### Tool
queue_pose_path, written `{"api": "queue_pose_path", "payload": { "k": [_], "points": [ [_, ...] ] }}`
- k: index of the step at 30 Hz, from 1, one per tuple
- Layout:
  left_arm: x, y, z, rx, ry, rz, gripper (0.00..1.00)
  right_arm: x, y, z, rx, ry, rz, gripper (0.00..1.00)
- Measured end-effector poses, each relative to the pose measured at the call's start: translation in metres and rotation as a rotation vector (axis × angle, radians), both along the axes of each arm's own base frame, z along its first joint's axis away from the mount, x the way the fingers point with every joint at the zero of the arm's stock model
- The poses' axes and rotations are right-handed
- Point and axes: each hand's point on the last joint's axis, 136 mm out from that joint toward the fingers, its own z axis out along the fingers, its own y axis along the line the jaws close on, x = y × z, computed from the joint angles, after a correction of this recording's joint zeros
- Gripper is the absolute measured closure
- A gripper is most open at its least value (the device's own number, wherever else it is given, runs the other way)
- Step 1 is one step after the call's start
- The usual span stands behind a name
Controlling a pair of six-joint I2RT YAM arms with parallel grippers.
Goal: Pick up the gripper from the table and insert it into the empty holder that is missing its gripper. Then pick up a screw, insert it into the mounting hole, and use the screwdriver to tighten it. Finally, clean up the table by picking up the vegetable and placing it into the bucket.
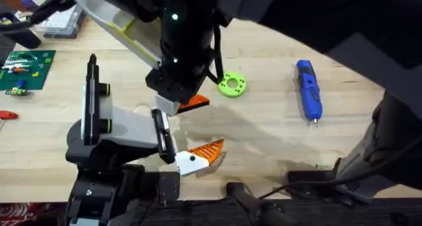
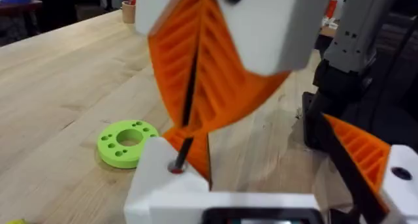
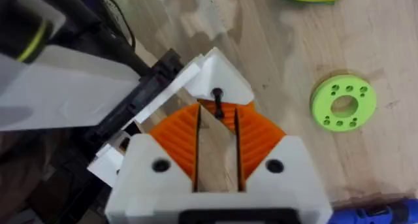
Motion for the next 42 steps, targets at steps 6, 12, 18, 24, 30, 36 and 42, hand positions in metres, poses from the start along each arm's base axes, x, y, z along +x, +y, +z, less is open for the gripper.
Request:
{"api": "queue_pose_path", "payload": {
  "k": [6,12,18,24,30,36,42],
  "points": [
    [0.000,0.000,0.000,0.000,0.000,0.000,0.018,0.000,0.000,0.000,0.000,0.000,0.000,0.905],
    [0.000,0.000,0.000,0.000,0.000,0.000,0.018,0.000,0.000,0.000,0.000,0.001,0.000,0.996],
    [0.000,0.000,0.000,0.000,0.000,0.000,0.018,0.000,0.000,0.000,0.000,0.001,0.000,0.997],
    [0.000,0.000,0.000,0.000,0.000,0.000,0.018,0.000,0.000,0.001,0.003,-0.001,0.001,0.997],
    [0.000,0.000,0.000,0.000,0.000,0.000,0.018,-0.001,-0.001,0.011,0.013,-0.011,0.017,0.997],
    [0.000,0.000,0.000,0.000,0.000,0.000,0.018,-0.001,-0.003,0.026,0.034,-0.030,0.045,0.997],
    [0.000,0.000,0.000,0.000,0.000,0.000,0.018,-0.003,-0.005,0.028,0.028,-0.033,0.071,0.997]
  ]
}}
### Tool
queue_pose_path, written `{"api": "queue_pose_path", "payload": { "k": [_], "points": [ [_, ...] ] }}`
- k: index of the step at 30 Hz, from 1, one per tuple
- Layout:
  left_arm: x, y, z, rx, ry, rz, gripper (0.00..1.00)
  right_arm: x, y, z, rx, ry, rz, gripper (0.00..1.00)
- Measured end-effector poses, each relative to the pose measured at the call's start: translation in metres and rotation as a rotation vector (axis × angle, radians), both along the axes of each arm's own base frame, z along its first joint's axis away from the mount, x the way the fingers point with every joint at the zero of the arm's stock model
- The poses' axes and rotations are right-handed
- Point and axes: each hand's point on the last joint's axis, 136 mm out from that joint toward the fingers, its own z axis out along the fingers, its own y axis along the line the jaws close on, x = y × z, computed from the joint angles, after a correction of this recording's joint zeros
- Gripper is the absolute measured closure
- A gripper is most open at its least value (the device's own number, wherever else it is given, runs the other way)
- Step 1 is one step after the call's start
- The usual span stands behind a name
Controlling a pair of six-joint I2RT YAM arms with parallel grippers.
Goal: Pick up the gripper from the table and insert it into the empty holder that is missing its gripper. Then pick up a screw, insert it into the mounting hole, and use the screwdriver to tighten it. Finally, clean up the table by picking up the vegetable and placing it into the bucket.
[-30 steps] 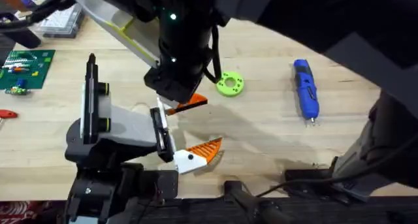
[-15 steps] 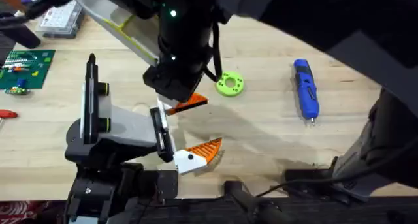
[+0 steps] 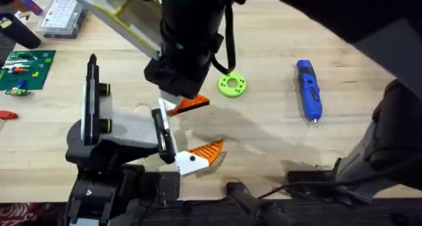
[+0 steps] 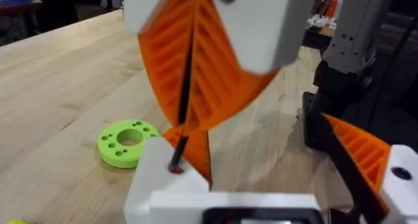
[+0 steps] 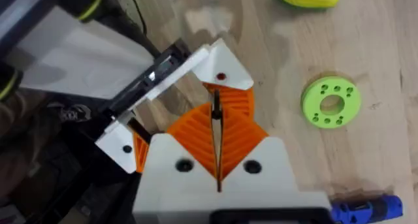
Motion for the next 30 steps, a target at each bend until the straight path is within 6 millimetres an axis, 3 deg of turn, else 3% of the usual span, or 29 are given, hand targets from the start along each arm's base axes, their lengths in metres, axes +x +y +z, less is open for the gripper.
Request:
{"api": "queue_pose_path", "payload": {
  "k": [22,30],
  "points": [
    [0.000,0.000,0.000,0.000,0.000,0.001,0.018,0.006,0.000,-0.005,-0.007,-0.010,0.043,0.997],
    [0.000,0.000,0.000,0.000,0.000,0.001,0.018,0.007,0.002,-0.025,-0.065,0.026,0.047,0.997]
  ]
}}
